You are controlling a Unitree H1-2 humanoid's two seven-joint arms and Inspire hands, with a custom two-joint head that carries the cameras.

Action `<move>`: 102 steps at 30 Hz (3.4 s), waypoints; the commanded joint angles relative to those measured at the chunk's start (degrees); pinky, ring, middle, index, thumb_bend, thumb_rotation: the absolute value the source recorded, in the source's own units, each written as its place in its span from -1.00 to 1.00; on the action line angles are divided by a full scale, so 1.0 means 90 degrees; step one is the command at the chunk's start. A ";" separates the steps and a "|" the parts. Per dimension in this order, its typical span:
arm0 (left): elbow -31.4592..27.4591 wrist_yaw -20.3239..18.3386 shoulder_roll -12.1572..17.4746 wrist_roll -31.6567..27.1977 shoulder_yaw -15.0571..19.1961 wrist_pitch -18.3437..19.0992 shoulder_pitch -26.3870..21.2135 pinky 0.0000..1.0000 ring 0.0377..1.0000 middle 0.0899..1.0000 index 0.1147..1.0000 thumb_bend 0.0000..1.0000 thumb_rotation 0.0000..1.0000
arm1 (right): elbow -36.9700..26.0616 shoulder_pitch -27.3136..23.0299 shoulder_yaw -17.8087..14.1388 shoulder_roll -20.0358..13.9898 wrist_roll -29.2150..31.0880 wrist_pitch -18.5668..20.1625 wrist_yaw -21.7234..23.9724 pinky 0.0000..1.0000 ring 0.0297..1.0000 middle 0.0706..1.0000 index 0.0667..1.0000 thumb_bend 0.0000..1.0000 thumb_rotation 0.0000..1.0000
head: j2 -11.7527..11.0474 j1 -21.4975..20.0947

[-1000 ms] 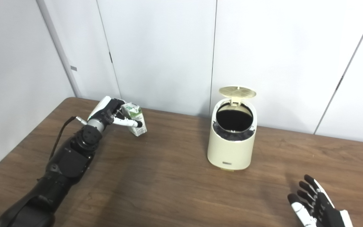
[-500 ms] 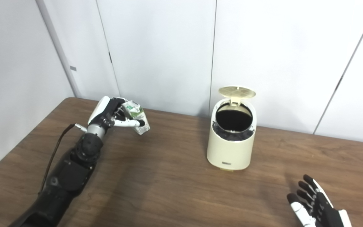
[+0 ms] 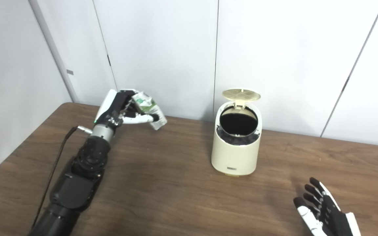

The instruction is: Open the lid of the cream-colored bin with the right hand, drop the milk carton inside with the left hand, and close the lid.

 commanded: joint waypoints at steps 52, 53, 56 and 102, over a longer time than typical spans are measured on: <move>-0.1365 -0.0099 -0.1375 0.0756 -0.0944 -0.0357 -0.1045 -0.17 -0.15 -0.10 -0.17 0.01 -1.00 | 0.0557 -0.0233 0.0277 0.0235 -0.0219 -0.0804 -0.0353 0.46 0.65 0.72 0.78 0.06 0.38 | -0.0303 -0.1196; -0.1332 -0.0073 -0.1406 0.0768 -0.0952 -0.0371 -0.1051 -0.17 -0.15 -0.10 -0.17 0.01 -1.00 | 0.0572 -0.0239 0.0286 0.0229 -0.0228 -0.0829 -0.0356 0.45 0.65 0.71 0.78 0.06 0.38 | -0.0316 -0.1202; -0.1227 0.0001 -0.1484 0.0784 -0.0959 -0.0446 -0.1066 -0.18 -0.16 -0.11 -0.16 0.01 -1.00 | 0.0591 -0.0255 0.0289 0.0244 -0.0221 -0.0831 -0.0366 0.45 0.65 0.72 0.78 0.05 0.37 | -0.0334 -0.1200; 0.0457 0.0817 -0.1898 0.0938 -0.0990 -0.1965 -0.1111 -0.24 -0.17 -0.06 -0.17 0.00 -1.00 | 0.0550 -0.0314 0.0332 0.0412 -0.0269 -0.0892 -0.0473 0.44 0.63 0.70 0.78 0.08 0.33 | -0.0312 -0.1325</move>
